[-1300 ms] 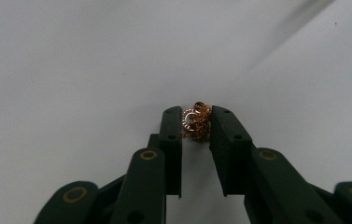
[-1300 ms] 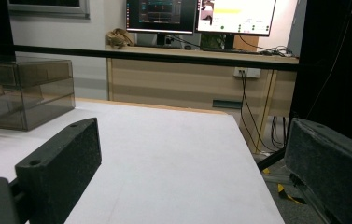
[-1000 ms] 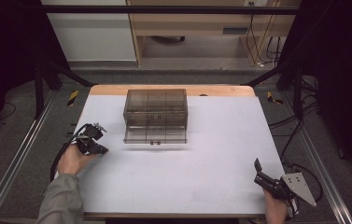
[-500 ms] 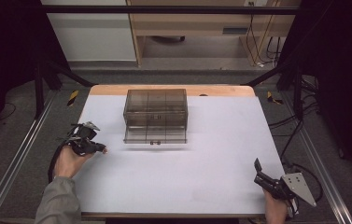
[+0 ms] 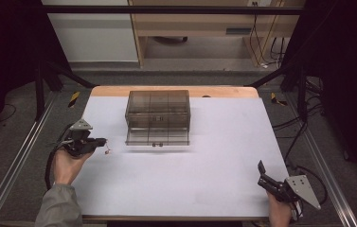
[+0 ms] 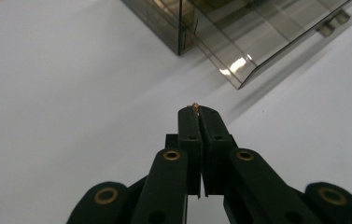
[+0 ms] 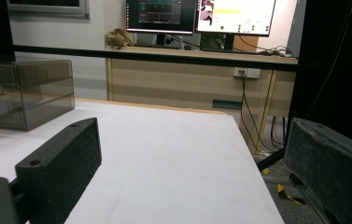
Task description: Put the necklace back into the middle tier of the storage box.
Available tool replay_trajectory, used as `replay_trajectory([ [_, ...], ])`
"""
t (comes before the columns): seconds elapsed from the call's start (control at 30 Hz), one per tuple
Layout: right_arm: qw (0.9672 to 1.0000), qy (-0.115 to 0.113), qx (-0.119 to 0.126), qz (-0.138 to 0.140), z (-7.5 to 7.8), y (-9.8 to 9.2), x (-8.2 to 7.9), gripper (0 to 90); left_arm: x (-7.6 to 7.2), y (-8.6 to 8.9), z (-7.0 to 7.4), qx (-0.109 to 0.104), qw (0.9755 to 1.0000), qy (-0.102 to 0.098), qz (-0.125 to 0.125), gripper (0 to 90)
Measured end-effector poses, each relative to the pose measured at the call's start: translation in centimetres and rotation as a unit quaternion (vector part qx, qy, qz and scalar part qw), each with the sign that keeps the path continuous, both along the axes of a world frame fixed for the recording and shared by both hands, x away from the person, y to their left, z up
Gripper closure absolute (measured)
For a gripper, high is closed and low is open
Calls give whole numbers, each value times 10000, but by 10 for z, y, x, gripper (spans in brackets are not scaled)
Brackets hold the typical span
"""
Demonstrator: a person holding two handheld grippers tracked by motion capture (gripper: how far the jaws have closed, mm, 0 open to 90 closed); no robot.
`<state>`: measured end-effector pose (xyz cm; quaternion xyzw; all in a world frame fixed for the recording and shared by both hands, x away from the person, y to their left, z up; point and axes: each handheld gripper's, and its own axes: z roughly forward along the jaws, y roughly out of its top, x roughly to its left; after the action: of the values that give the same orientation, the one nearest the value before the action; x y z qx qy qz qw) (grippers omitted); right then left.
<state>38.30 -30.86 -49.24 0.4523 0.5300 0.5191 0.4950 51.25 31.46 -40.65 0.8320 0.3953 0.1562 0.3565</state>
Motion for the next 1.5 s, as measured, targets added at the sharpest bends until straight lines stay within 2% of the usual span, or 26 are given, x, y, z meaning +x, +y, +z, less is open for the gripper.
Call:
replay_trajectory([
  [0.17,10000,-1,-2,-1,0,0,0,43,-9,2,9,-313,9988,-382,43,876],
  [0.47,10000,-2,-1,-2,0,0,0,43,-18,6,18,-579,9953,-771,66,876],
  [0.57,10000,0,0,-1,0,0,0,43,-21,7,22,-684,9935,-910,92,876],
  [0.7,10000,-2,-2,-3,0,0,0,43,-26,10,27,-896,9900,-1085,129,876],
  [0.77,10000,-3,0,-2,0,0,0,44,-28,11,30,-1069,9875,-1150,169,876],
  [0.83,10000,-1,-2,-3,0,0,0,44,-30,12,32,-1095,9859,-1250,207,876],
  [1.03,10000,-2,-1,-2,0,0,0,44,-32,9,40,-1109,9842,-1367,198,876],
  [1.17,10000,-2,-1,-3,0,0,0,44,-32,7,46,-1203,9830,-1371,216,876],
  [1.23,10000,-1,0,-3,0,0,0,44,-33,6,51,-1312,9815,-1374,231,876],
  [1.5,10000,0,3,0,0,0,0,44,-30,-3,71,-1299,9800,-1500,165,876],
])
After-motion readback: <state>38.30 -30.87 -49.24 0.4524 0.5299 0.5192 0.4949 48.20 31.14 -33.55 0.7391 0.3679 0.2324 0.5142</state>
